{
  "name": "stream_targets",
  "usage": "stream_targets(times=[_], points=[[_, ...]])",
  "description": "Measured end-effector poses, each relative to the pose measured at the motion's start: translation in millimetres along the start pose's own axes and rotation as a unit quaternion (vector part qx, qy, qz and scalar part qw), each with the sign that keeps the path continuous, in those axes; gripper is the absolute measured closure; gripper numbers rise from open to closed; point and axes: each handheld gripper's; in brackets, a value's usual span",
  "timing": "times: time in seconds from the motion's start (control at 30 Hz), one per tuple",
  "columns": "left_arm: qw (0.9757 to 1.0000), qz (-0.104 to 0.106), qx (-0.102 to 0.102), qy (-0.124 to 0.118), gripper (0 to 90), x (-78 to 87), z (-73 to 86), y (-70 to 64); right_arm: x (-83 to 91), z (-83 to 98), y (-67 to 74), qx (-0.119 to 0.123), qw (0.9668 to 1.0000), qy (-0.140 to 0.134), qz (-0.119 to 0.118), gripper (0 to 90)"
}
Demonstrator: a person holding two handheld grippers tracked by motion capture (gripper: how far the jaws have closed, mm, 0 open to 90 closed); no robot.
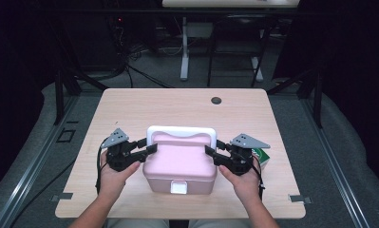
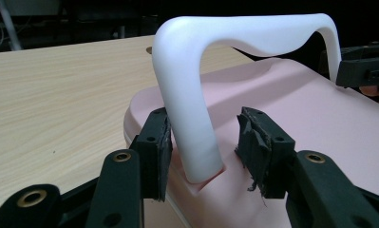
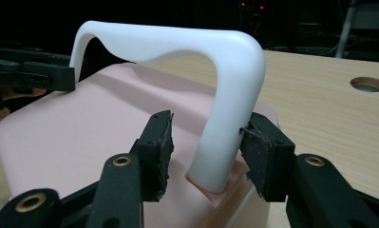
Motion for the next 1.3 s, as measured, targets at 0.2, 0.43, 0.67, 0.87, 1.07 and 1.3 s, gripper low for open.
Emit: stream_targets(times=[0.2, 0.43, 0.67, 0.87, 1.07, 1.3], points=[[0.9999, -0.005, -0.005, -0.011, 62.3, 3.3, 1.1, -2.1, 5.4, 2.7, 2.9, 0.001, 0.9999, -0.014, 0.000, 60.5], [0.9995, -0.013, -0.022, -0.017, 68.8, 9.5, 2.4, -6.2, 12.4, 5.1, 10.1, 0.046, 0.9987, -0.022, 0.011, 66.2], [0.9986, -0.025, -0.039, -0.023, 71.5, 11.2, 5.4, -10.5, 14.6, 9.0, 13.9, 0.067, 0.9970, -0.030, 0.023, 71.1], [0.9983, -0.030, -0.046, -0.018, 72.2, 11.1, 4.0, -11.9, 14.4, 8.7, 14.6, 0.069, 0.9967, -0.031, 0.030, 73.0], [0.9986, -0.031, -0.042, -0.013, 72.5, 12.2, 2.1, -10.4, 11.9, 6.4, 13.3, 0.061, 0.9974, -0.027, 0.027, 73.2], [0.9987, -0.030, -0.036, -0.018, 72.6, 17.0, -2.9, -7.7, 9.5, 1.3, 16.2, 0.058, 0.9976, -0.030, 0.022, 73.3]])
Point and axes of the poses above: each handheld gripper's, and its own axes: x roughly backward along the jaws, z roughly out of its underside, y roughly to its left, and after that the axes turned 7 degrees about -y, right-handed
